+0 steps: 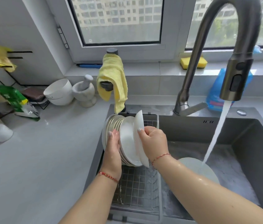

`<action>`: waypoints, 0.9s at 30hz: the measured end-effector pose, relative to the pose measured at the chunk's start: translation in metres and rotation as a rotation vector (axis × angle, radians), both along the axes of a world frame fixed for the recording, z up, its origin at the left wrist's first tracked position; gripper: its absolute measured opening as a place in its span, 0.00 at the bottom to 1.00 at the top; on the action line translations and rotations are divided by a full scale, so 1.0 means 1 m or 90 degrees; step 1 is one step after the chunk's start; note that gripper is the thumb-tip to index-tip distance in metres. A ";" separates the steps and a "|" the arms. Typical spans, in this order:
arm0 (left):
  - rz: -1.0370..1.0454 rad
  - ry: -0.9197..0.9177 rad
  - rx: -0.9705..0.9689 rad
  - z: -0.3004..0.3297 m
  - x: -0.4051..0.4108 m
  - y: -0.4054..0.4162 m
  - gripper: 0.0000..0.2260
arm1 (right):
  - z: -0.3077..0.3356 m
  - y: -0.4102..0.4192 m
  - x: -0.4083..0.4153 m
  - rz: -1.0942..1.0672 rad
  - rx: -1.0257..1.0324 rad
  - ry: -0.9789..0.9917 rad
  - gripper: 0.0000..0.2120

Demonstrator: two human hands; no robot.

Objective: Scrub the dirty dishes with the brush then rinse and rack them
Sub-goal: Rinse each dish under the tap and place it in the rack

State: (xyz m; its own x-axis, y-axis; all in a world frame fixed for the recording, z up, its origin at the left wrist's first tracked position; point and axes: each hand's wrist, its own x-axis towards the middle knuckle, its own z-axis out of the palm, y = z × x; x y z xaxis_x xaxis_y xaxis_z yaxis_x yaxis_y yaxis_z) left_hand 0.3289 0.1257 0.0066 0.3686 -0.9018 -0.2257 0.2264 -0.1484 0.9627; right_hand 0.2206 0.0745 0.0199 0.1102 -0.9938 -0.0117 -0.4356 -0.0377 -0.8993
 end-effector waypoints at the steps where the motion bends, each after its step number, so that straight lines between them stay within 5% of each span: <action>1: -0.003 0.007 -0.001 -0.002 0.003 0.000 0.26 | -0.005 -0.002 0.005 0.002 0.005 0.022 0.23; 9: -0.012 0.044 -0.013 -0.010 0.014 -0.001 0.28 | -0.032 -0.008 0.039 0.001 0.034 0.161 0.20; 27: 0.110 0.087 -0.052 -0.013 0.026 0.004 0.24 | -0.045 -0.018 0.082 0.014 0.097 0.253 0.17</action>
State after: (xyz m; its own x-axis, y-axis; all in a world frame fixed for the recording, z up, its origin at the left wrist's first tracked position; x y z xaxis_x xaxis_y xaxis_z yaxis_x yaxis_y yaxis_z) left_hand 0.3547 0.1300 -0.0061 0.4906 -0.8451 -0.2125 0.3705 -0.0184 0.9286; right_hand 0.3029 0.0564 -0.0247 0.0881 -0.9749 -0.2044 -0.7504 0.0700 -0.6573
